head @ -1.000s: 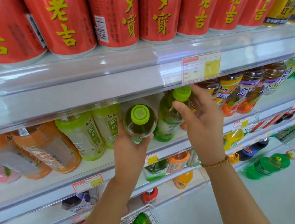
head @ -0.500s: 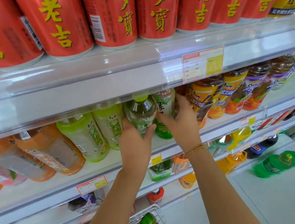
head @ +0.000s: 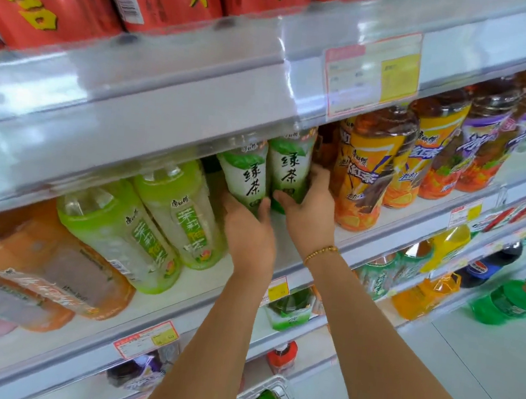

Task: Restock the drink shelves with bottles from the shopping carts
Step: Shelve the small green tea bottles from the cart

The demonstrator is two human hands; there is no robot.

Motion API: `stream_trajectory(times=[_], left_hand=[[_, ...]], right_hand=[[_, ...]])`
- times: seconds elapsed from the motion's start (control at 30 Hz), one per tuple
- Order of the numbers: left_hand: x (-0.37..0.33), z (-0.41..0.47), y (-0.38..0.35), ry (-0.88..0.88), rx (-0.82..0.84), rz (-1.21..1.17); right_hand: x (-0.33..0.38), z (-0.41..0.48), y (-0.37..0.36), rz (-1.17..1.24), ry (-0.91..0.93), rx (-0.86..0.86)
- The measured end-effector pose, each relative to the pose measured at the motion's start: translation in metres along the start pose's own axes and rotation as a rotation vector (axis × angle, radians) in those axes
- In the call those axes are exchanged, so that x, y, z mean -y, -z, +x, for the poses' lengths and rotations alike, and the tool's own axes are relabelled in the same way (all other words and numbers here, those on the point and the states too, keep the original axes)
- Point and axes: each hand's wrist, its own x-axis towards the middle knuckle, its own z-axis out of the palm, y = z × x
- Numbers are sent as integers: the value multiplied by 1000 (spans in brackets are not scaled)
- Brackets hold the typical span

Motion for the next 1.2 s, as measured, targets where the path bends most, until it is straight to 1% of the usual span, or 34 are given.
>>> stream_trajectory(times=[0.1,0.23,0.37,0.43,0.57,0.67,0.83,0.93,1.0,1.03,1.1,1.17,1.2], left_hand=[[12,7,-10,30,49,22],[12,29,-23,58,57,18],[10,51,-35,48,17,48],[6,58,-40,47,-6,44],[6,71,-48,52,-20,0],[8,77,-50,56,-63,-59],[5,73,-55,44,-51,-110],[3,72,-54,50,-50,-107],[2,70,-51,76,9,-67],[1,68,-49,85,57,-19],[1,60,-41,43,130,66],[-4,42,-22,2,190,73],[-6,29,-8,0,210,60]], right_hand=[[-2,17,-11,-99,-9,-7],[-4,33,-26,-190,-51,-63],[-6,49,-35,-54,-155,-135],[-9,56,-40,-78,-180,-153],[-19,64,-46,-129,-173,-164],[-20,65,-47,-116,-187,-199],[-21,64,-46,-80,-209,-238],[-20,64,-44,-91,-197,-222],[-19,62,-41,-95,-195,-186],[-18,60,-40,-93,-208,-151],[-13,49,-37,-88,-224,-52],[-4,30,-29,-144,-183,50],[3,18,-21,-180,-135,71]])
